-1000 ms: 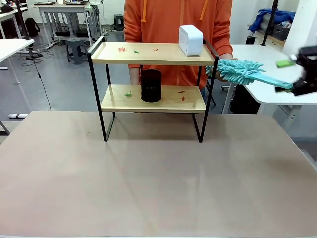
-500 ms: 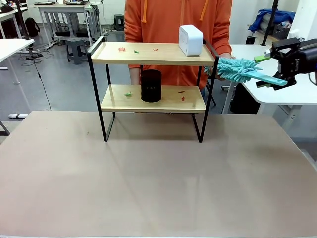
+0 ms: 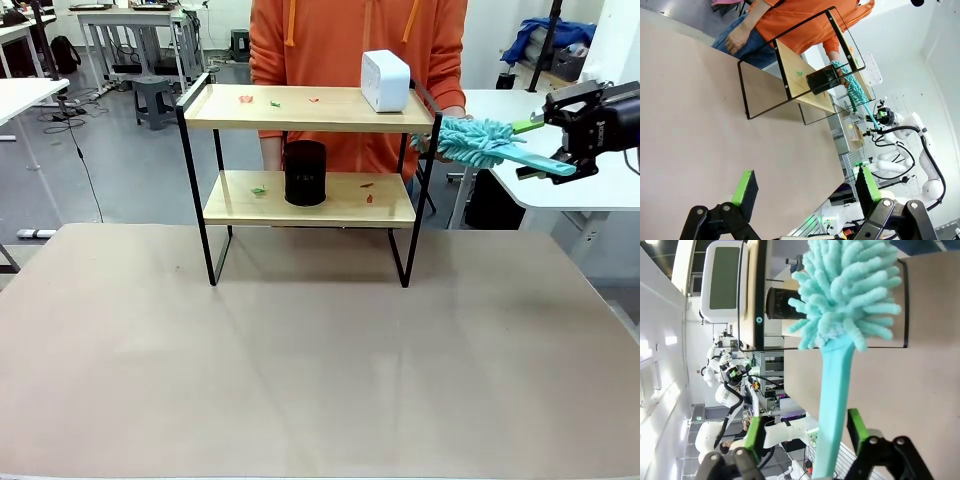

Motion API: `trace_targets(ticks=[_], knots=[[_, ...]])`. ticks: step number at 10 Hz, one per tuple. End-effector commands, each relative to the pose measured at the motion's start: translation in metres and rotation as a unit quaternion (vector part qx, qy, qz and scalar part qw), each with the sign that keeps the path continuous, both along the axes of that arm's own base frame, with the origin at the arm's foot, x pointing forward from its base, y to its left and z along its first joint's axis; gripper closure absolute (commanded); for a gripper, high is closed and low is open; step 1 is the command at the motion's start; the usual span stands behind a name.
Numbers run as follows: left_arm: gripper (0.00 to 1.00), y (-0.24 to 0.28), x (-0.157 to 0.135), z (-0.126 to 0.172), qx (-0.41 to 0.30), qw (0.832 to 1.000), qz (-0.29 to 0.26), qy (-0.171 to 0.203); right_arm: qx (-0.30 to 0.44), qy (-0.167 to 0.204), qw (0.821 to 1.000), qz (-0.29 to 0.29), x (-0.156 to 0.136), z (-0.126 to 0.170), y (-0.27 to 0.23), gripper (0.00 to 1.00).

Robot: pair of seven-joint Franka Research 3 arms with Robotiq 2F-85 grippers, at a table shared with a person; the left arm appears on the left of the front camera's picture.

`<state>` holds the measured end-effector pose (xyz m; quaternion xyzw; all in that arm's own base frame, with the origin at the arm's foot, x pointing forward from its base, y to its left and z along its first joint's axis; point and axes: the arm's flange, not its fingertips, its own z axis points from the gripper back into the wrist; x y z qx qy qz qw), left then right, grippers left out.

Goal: Clean the shelf.
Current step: Pick up the Duster from the human.

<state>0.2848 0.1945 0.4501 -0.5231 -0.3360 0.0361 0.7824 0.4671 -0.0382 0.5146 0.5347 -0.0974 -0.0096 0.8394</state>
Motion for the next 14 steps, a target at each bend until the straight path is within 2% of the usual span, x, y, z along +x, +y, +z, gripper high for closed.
trace_targets(ticks=[1,2,4,5,6,11,13,14], knots=[[0.0,0.0,0.002,0.0,-0.002,1.0,0.0,-0.016,-0.007,0.018,1.0,-0.008,0.001,0.005,-0.002,0.88],[0.0,0.0,0.002,0.0,-0.002,1.0,0.0,-0.016,-0.007,0.018,1.0,-0.012,0.002,0.004,-0.003,1.0],[0.0,0.0,0.002,0.0,-0.002,1.0,0.0,-0.016,-0.013,0.017,1.0,-0.02,0.002,0.003,-0.003,1.0],[0.0,0.0,0.002,0.0,-0.002,1.0,0.0,-0.016,-0.019,0.017,0.999,-0.025,0.003,0.003,-0.002,0.93],[0.0,0.0,0.002,0.0,-0.002,1.0,0.0,-0.016,-0.024,0.017,0.999,-0.029,0.004,0.001,-0.003,1.0],[0.0,0.0,0.002,0.0,-0.002,1.0,0.0,-0.016,-0.032,0.011,0.999,-0.029,0.001,-0.001,-0.006,1.0],[0.0,0.0,0.002,0.0,-0.002,1.0,0.0,-0.016,-0.038,-0.014,0.999,-0.035,-0.018,0.007,-0.019,1.0],[0.0,0.0,0.002,0.0,-0.002,1.0,0.0,-0.016,-0.05,-0.039,0.997,-0.031,-0.045,0.019,-0.037,1.0]])
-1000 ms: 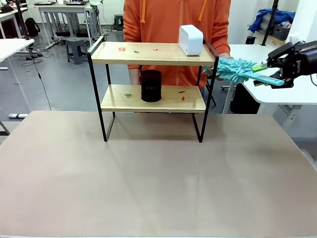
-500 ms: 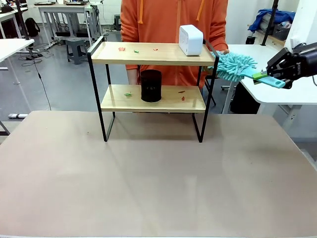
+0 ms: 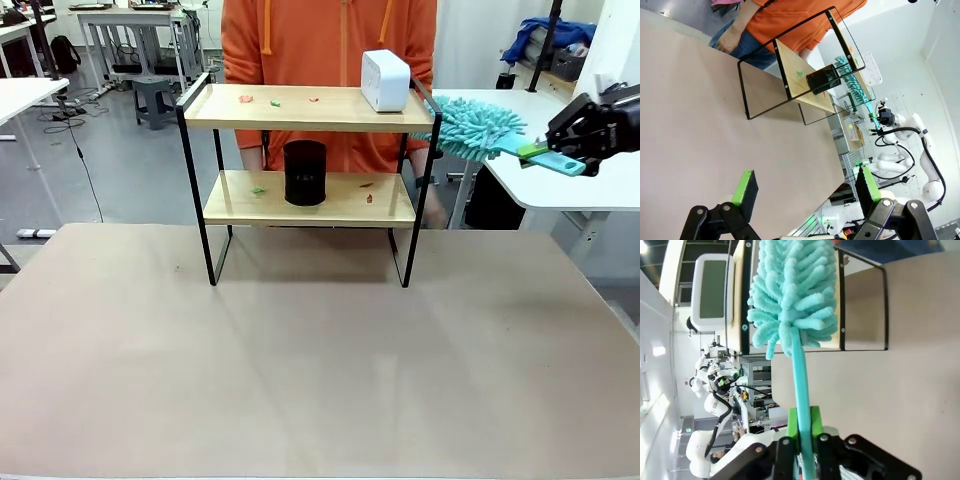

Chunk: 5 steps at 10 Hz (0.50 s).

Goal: Clean the shelf.
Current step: Pick up the Duster from the human.

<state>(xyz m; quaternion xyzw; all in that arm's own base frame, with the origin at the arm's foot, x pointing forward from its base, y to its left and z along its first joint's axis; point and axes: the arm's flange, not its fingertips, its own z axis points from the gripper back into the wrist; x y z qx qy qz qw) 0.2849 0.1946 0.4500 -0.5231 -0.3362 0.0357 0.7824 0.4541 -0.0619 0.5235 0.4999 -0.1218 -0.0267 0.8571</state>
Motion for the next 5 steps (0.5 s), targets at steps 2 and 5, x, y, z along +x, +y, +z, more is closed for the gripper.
trace_targets(ticks=[2,5], knots=[[0.0,-0.001,0.002,0.0,-0.003,1.0,0.0,-0.016,-0.082,-0.087,0.993,0.001,-0.102,0.036,-0.062,1.0],[0.0,-0.001,0.002,0.0,-0.003,1.0,0.0,-0.016,-0.143,-0.144,0.976,0.083,-0.211,0.049,-0.106,1.0]])
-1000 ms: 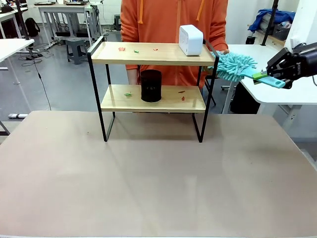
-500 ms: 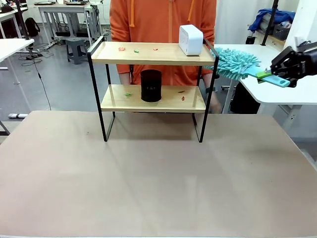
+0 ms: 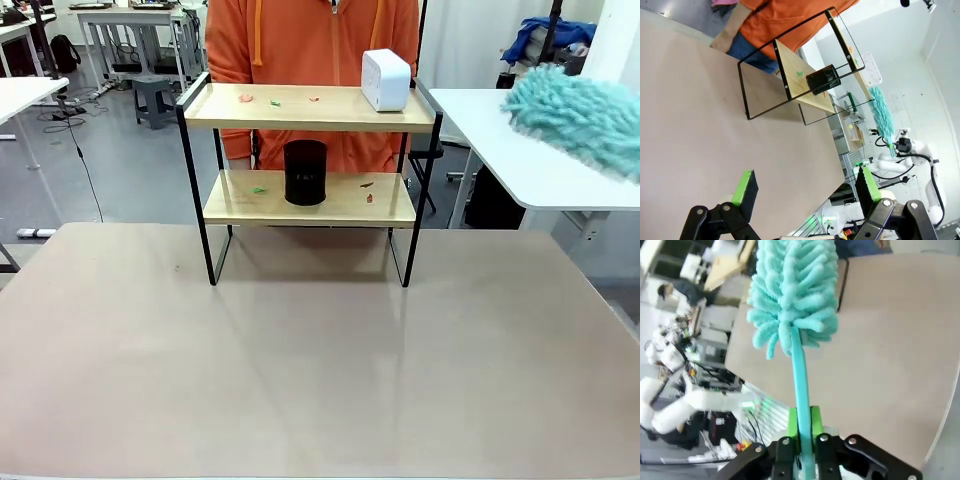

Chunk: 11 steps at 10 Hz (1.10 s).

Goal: Clean the shelf.
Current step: Pick up the Duster from the human, then clean the specific tier of the Shelf with the Duster once objects are removed.

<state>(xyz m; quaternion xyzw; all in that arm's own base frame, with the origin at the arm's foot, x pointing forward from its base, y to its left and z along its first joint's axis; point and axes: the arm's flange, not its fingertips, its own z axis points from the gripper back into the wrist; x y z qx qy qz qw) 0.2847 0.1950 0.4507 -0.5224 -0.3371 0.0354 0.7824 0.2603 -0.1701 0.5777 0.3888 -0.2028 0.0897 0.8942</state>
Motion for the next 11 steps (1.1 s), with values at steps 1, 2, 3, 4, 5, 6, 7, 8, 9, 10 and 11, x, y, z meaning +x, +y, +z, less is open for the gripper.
trace_targets(ticks=[1,2,3,4,5,6,7,8,9,10,11], knots=[[0.0,-0.001,0.002,-0.001,-0.003,1.0,0.0,-0.015,-0.077,-0.016,0.993,0.085,-0.04,-0.012,0.005,1.0],[0.0,-0.001,0.002,-0.001,-0.003,1.0,0.0,-0.015,-0.135,-0.01,0.978,0.156,-0.056,-0.021,0.008,1.0],[0.0,-0.001,0.002,-0.001,-0.003,1.0,0.0,-0.015,-0.158,-0.002,0.967,0.201,-0.06,-0.026,0.006,1.0],[0.0,-0.001,0.002,-0.001,-0.003,1.0,0.0,-0.015,-0.167,0.013,0.961,0.22,-0.056,-0.031,0.004,1.0],[0.0,-0.001,0.002,-0.001,-0.003,1.0,0.0,-0.015,-0.165,0.015,0.961,0.221,-0.05,-0.035,0.007,1.0],[0.0,-0.001,0.002,-0.001,-0.003,1.0,0.0,-0.015,-0.147,0.028,0.971,0.185,-0.067,-0.025,0.008,1.0],[0.0,-0.001,0.002,-0.001,-0.003,1.0,0.0,-0.015,-0.147,0.028,0.971,0.185,-0.067,-0.025,0.008,1.0],[0.0,-0.001,0.002,-0.001,-0.003,1.0,0.0,-0.015,-0.147,0.028,0.971,0.185,-0.067,-0.025,0.008,1.0],[0.0,-0.001,0.002,-0.001,-0.003,1.0,0.0,-0.015,-0.147,0.028,0.971,0.185,-0.067,-0.025,0.008,1.0],[0.0,-0.001,0.002,-0.001,-0.003,1.0,0.0,-0.015,-0.147,0.028,0.971,0.185,-0.067,-0.025,0.008,1.0],[0.0,-0.001,0.002,-0.001,-0.003,1.0,0.0,-0.015,-0.147,0.028,0.971,0.185,-0.067,-0.025,0.008,1.0]])
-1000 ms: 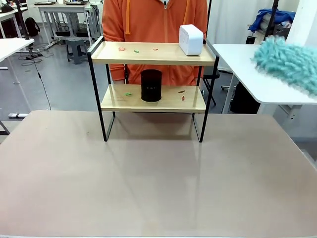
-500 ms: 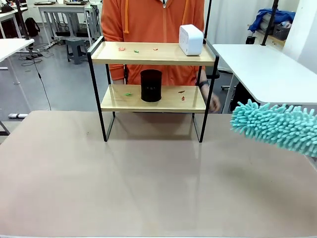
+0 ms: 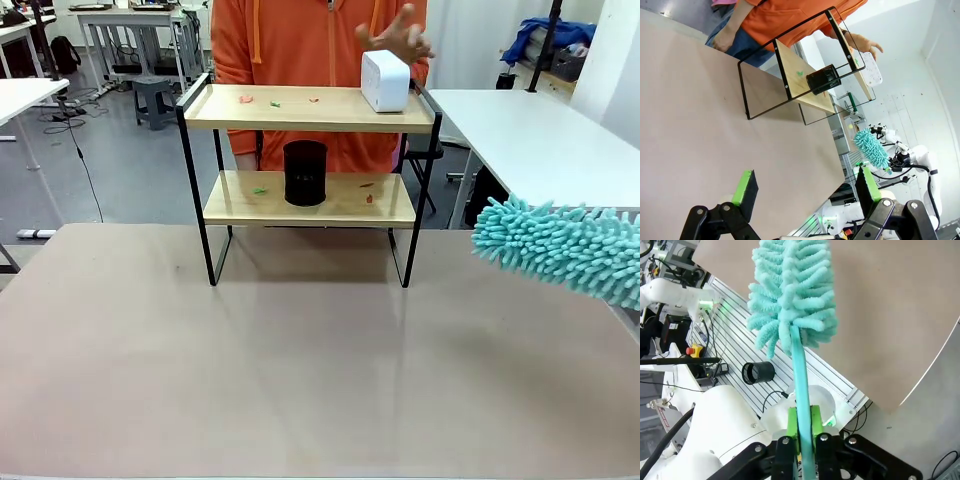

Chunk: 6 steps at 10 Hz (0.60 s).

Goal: Clean the shelf.
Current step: Clean the specific tier of the Shelf with the Duster once objects are removed.

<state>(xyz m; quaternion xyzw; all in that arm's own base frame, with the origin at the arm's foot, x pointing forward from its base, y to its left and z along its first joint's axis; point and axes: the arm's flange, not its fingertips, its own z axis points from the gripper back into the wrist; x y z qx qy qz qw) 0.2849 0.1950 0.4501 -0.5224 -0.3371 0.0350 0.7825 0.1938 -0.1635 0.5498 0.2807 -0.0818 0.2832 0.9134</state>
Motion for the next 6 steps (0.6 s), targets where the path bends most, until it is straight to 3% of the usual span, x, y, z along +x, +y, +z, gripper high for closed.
trace_targets(ticks=[1,6], knots=[[0.0,-0.001,0.0016,-0.0003,-0.003,1.0,0.0,-0.015,0.007,0.0,1.0,-0.012,-0.0009,0.0029,0.001,1.0],[0.0,-0.001,0.0016,-0.0003,-0.003,1.0,0.0,-0.015,0.007,0.0,1.0,-0.012,-0.0009,0.0029,0.001,1.0]])
